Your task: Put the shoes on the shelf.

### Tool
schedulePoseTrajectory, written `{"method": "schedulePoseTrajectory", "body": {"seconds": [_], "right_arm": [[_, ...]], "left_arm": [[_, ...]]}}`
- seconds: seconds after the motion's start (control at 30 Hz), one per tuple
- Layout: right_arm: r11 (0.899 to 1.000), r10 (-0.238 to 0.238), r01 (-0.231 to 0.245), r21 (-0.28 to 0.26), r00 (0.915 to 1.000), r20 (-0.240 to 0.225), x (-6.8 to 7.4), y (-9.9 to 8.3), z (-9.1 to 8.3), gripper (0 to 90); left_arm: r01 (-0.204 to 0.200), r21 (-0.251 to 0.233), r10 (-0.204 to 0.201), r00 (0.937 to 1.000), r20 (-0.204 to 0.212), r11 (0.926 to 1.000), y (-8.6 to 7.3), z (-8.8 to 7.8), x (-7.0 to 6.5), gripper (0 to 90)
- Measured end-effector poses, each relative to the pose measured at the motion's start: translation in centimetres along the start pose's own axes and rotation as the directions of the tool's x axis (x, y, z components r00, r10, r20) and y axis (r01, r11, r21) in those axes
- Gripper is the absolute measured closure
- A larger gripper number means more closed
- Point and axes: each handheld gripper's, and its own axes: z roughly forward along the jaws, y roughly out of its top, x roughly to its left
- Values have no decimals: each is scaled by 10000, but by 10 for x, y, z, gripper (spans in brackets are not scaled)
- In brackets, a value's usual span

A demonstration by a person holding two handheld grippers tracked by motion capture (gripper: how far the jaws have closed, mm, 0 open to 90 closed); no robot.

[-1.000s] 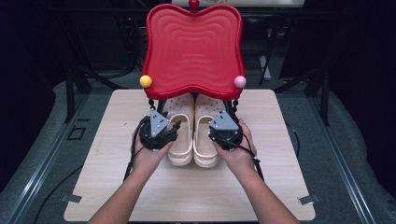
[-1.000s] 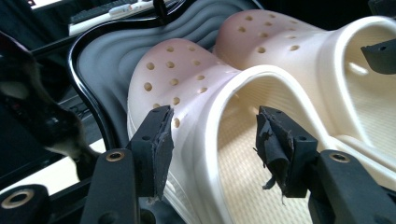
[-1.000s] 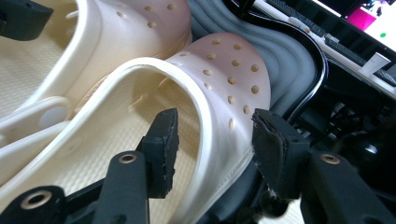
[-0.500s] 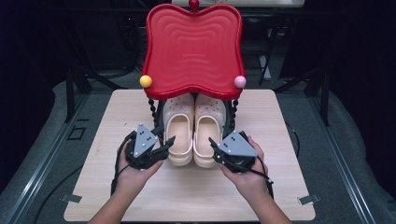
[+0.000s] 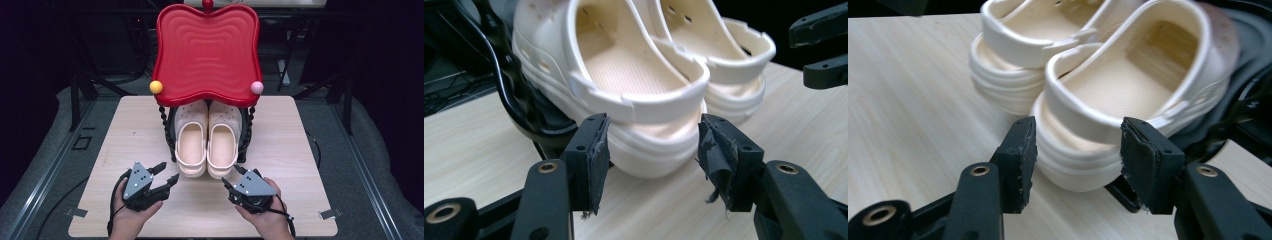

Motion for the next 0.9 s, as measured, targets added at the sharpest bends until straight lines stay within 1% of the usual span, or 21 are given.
{"method": "schedulePoseTrajectory", "body": {"seconds": [0.03, 0.1, 0.13, 0.17, 0.2, 0.23, 0.27, 0.3, 0.33, 0.37, 0.4, 0.43, 0.47, 0.5, 0.53, 0.57, 0.63, 0.7, 0.73, 0.9], "right_arm": [[10000, -2, 3, 14, 9999, -122, 1, -3, 1, 487], [9997, 84, -78, 243, 9997, -229, 5, -8, 3, 486], [9993, 23, -12, 386, 9996, -283, 6, -9, 4, 497], [9989, -37, 53, 457, 9994, -339, 9, -12, 6, 564], [9989, -37, 53, 457, 9994, -339, 9, -12, 6, 564], [9985, 59, -29, 556, 9985, -549, 11, -13, 8, 596], [9982, 198, -153, 582, 9969, -765, 12, -15, 10, 644], [9978, 279, -221, 629, 9953, -932, 14, -17, 12, 682], [9972, 256, -179, 729, 9941, -1051, 16, -20, 14, 726], [9958, 227, -129, 903, 9939, -1083, 18, -23, 18, 792], [9958, 227, -129, 903, 9939, -1083, 18, -23, 18, 792], [9943, 102, 17, 1065, 9938, -1110, 21, -25, 21, 878], [9943, 102, 17, 1065, 9938, -1110, 21, -25, 21, 878], [9936, 97, 36, 1125, 9931, -1169, 21, -26, 22, 900], [9934, 142, -5, 1151, 9929, -1179, 22, -27, 24, 900], [9933, 164, -26, 1152, 9928, -1188, 21, -27, 25, 900], [9924, 177, -27, 1234, 9926, -1202, 20, -27, 27, 900], [9929, 274, -140, 1180, 9933, -1121, 19, -27, 28, 900], [9929, 288, -162, 1175, 9940, -1057, 18, -27, 29, 900], [9914, 496, -359, 1260, 9931, -1067, 15, -29, 31, 900]], "left_arm": [[21, 87, -21, 10000, 36, 10000, -3, 1, -2, 464], [145, 357, -149, 9998, 108, 9993, -9, 4, -7, 475], [134, 374, -141, 9997, 193, 9992, -11, 5, -8, 505], [101, 465, -110, 9997, 207, 9989, -14, 7, -10, 554], [104, 421, -116, 9995, 279, 9991, -17, 9, -11, 554], [93, 493, -108, 9995, 298, 9987, -19, 11, -13, 587], [0, 654, -20, 9995, 312, 9979, -22, 15, -16, 610], [-40, 762, 10, 9992, 399, 9971, -25, 18, -18, 636], [-50, 773, 14, 9989, 466, 9970, -27, 20, -20, 702], [-26, 886, -30, 9980, 627, 9961, -29, 25, -22, 765], [-26, 886, -30, 9980, 627, 9961, -29, 25, -22, 800], [-55, 900, -3, 9979, 651, 9959, -31, 27, -24, 841], [-69, 887, 9, 9977, 684, 9960, -32, 29, -24, 841], [-71, 961, -3, 9971, 761, 9953, -32, 32, -24, 867], [-35, 1046, -47, 9970, 775, 9945, -32, 34, -24, 896], [69, 1010, -154, 9964, 835, 9949, -33, 37, -24, 899], [146, 1043, -243, 9954, 925, 9944, -32, 40, -24, 900], [206, 1129, -305, 9957, 873, 9934, -32, 44, -25, 900], [243, 1101, -347, 9950, 938, 9936, -32, 45, -26, 900], [339, 1103, -427, 9960, 786, 9933, -31, 49, -25, 900]]}}
